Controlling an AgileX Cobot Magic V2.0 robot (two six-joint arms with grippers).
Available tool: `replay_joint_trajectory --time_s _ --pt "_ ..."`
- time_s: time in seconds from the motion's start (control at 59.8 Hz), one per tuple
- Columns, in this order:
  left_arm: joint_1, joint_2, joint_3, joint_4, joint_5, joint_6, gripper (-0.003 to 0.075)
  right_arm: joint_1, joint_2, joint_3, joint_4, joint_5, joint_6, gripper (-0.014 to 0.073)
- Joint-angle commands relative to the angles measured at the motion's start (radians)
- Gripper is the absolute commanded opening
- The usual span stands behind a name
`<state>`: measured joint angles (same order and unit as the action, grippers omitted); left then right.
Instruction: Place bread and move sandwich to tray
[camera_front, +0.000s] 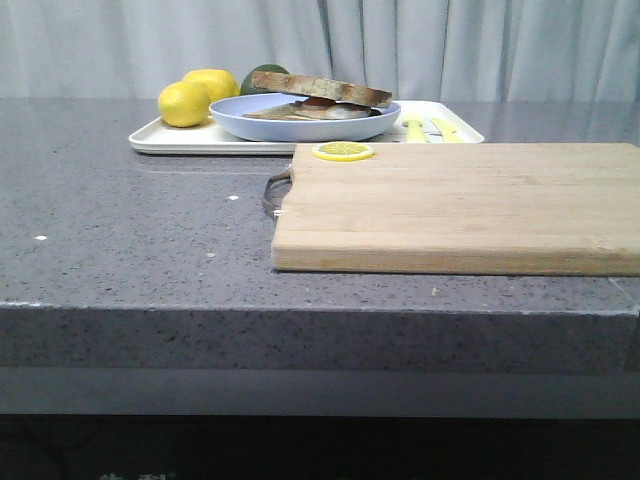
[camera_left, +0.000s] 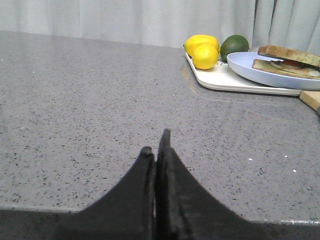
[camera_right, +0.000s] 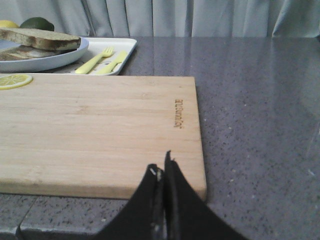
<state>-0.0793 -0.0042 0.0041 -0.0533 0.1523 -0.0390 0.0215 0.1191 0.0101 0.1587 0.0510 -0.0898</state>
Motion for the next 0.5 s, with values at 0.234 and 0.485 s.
replay_joint_trajectory --time_s 0.234,0.485 --pt "0.002 -0.024 0.000 -0.010 -0.085 -0.008 -0.0020 0.004 -0.146 0.014 -0.007 0.022 0.062 -0.0060" --pt "0.002 -0.021 0.000 -0.010 -0.085 -0.008 -0.0020 0.004 -0.146 0.014 -0.007 0.025 0.062 -0.0060"
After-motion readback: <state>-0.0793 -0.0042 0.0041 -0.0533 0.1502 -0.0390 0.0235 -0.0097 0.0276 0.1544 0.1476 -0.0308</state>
